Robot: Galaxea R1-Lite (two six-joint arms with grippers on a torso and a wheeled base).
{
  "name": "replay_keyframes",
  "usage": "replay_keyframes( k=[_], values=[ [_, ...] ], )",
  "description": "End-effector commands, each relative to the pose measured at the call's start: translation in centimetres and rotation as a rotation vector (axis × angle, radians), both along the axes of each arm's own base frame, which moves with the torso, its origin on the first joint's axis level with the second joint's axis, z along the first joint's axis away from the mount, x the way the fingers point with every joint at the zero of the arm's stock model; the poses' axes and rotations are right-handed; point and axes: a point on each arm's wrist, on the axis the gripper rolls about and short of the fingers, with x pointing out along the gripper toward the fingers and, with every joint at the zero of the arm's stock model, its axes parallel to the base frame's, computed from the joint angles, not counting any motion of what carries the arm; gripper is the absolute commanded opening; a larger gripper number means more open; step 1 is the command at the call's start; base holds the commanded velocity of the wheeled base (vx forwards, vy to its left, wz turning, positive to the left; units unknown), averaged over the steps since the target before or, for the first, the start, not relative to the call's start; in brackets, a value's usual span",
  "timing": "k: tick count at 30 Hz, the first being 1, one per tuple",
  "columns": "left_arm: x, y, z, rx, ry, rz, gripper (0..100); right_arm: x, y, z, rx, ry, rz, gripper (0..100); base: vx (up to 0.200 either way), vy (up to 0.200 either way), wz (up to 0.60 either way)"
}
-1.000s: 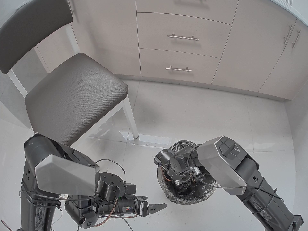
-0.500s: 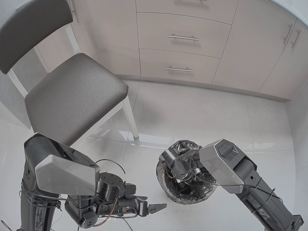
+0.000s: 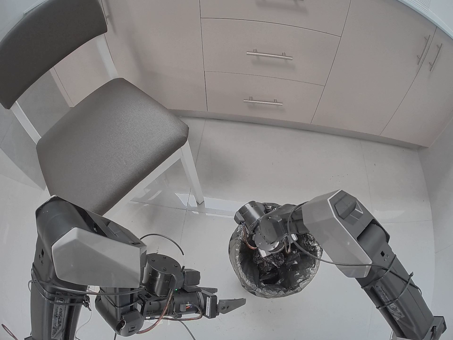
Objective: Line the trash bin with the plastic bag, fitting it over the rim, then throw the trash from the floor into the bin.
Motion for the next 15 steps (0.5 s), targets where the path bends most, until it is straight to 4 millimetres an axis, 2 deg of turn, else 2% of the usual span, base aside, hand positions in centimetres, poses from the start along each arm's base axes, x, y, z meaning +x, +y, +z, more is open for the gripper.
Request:
replay_keyframes(
  k=[1,3,4,5,9,12,13,14,15],
  values=[
    [-0.1,0.3,-0.1,-0.025,-0.017,0.009,100,-0.9,-0.3,8.8,0.017,-0.027,0.01,0,0.0,0.0,0.0],
    [-0.1,0.4,-0.2,-0.021,-0.018,0.008,100,-2.1,-1.2,12.0,-0.016,0.021,0.01,0,0.0,0.0,0.0],
    [-0.1,0.4,-0.2,-0.021,-0.018,0.008,100,-2.1,-1.2,12.0,-0.016,0.021,0.01,0,0.0,0.0,0.0],
    [-0.1,0.4,-0.2,-0.023,-0.018,0.007,100,-3.4,-2.3,14.4,-0.056,0.085,-0.004,0,0.0,0.0,0.0],
    [-0.2,0.4,0.0,-0.026,-0.019,0.008,100,-5.9,-4.3,19.0,-0.074,0.138,-0.075,0,0.0,0.0,0.0],
    [-0.5,0.5,0.6,-0.031,-0.026,0.007,100,-8.9,-6.4,23.5,-0.099,0.178,-0.132,0,0.0,0.0,0.0],
    [-0.5,0.6,0.7,-0.032,-0.027,0.007,100,-9.2,-6.6,23.9,-0.103,0.18,-0.136,0,0.0,0.0,0.0],
    [-0.7,0.6,1.5,-0.044,-0.042,0.007,100,-11.3,-7.7,26.6,-0.132,0.166,-0.163,0,0.0,0.0,0.0],
    [-0.8,0.6,2.0,-0.051,-0.052,0.009,100,-12.4,-8.4,27.9,-0.152,0.155,-0.176,0,0.0,0.0,0.0]
  ],
)
